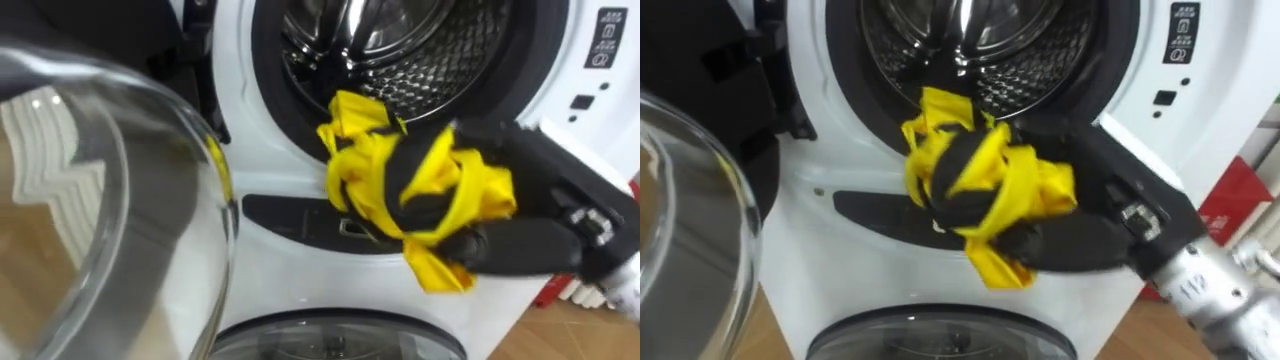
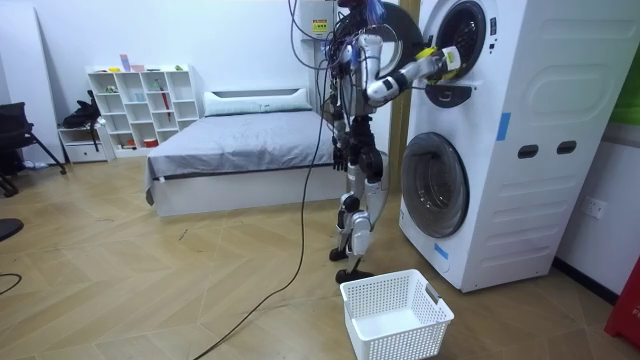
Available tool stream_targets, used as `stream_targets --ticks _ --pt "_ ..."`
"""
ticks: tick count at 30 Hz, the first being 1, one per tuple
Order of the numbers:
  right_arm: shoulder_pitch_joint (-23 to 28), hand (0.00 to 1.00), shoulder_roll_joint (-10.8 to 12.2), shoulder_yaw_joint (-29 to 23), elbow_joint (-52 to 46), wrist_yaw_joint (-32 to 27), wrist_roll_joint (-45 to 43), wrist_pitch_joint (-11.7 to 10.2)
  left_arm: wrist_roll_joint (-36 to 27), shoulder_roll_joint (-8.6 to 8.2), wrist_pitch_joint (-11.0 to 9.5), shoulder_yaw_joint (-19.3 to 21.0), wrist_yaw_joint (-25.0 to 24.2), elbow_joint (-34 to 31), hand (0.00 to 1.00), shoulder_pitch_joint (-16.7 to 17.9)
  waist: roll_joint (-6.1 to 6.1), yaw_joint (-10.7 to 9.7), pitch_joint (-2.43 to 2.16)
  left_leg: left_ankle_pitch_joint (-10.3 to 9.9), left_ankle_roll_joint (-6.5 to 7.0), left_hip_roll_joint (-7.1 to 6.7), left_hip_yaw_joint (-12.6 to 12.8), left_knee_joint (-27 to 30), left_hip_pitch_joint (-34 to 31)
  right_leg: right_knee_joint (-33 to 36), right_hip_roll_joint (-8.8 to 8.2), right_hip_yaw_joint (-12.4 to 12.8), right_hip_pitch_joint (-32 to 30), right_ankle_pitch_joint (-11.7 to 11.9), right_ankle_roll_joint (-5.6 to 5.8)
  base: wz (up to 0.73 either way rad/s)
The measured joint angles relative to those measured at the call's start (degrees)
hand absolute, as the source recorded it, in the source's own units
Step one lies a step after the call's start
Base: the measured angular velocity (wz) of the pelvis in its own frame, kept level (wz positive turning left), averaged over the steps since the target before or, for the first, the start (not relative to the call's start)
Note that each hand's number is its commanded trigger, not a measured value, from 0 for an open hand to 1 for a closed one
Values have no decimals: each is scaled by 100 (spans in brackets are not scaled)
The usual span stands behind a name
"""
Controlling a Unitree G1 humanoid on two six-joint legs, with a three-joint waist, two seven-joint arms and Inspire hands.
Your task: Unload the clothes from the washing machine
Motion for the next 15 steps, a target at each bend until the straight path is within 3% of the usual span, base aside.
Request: stream_targets --ticks 2,7,12,15 --pt "174 100 72 -89 51 3 185 -37 98 7 -5 8 -10 22 0 -16 3 -113 3 -1 1 7 51 -28 38 5 8 63 0 2 3 -12" --pt "377 100 153 -199 335 36 565 -105 105 35 -27 57 -11 93 0 -226 -20 -123 14 -34 -14 73 294 -27 121 60 46 250 -40 5 -3 -24" --pt "736 100 157 -425 389 226 564 -108 108 89 -58 130 -49 105 0 -454 -25 -129 14 -118 -28 163 573 75 128 92 81 575 -165 30 -27 -31" --pt "987 100 176 -550 623 312 573 -113 99 188 -65 137 -120 103 0 -535 -34 -118 12 -124 -43 246 863 90 196 102 159 890 -249 72 -46 -51"
